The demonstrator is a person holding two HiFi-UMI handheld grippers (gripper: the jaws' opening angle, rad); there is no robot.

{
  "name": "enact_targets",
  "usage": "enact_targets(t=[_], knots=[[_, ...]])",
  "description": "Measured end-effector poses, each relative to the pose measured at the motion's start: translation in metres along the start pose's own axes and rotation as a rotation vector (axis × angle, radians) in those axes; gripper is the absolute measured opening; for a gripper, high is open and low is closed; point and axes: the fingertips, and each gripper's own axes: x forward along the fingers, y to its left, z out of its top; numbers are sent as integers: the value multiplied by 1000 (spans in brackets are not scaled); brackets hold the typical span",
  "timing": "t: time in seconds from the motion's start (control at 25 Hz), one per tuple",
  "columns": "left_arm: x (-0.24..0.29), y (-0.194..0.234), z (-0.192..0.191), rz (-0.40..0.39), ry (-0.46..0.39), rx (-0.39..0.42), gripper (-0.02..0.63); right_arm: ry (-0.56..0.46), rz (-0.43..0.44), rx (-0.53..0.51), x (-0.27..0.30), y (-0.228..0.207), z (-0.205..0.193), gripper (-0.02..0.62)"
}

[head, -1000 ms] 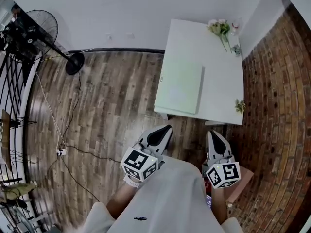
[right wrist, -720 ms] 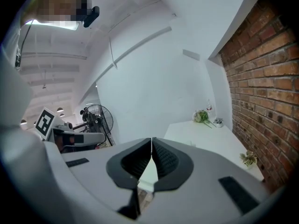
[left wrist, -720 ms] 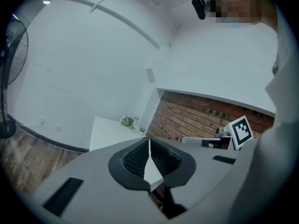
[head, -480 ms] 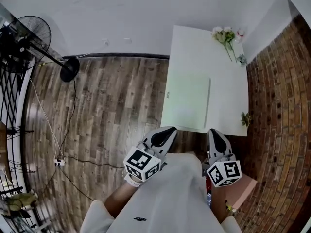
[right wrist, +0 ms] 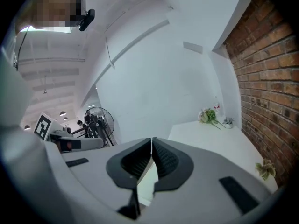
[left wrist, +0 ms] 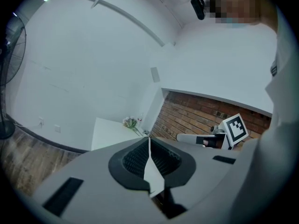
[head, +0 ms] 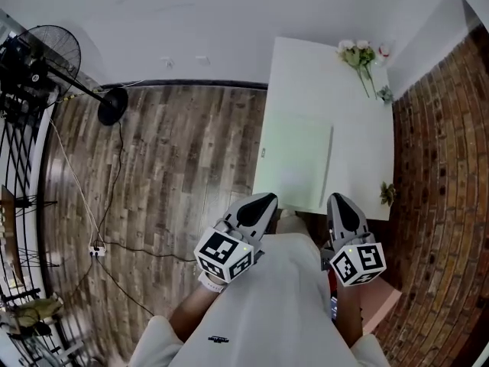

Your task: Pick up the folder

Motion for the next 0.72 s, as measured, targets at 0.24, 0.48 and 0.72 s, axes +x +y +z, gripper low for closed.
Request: enact_targets(t=[0.24,0.48,0.72], knots=[[11,5,9,37,-14,1,28,-21,43,-32,11,-13,14,45],[21,14,2,66,16,-11,120,35,39,-24,19,-29,5,171],[33,25,-8,75,53,-40,204,86,54,-19,28,-43,-4,266]])
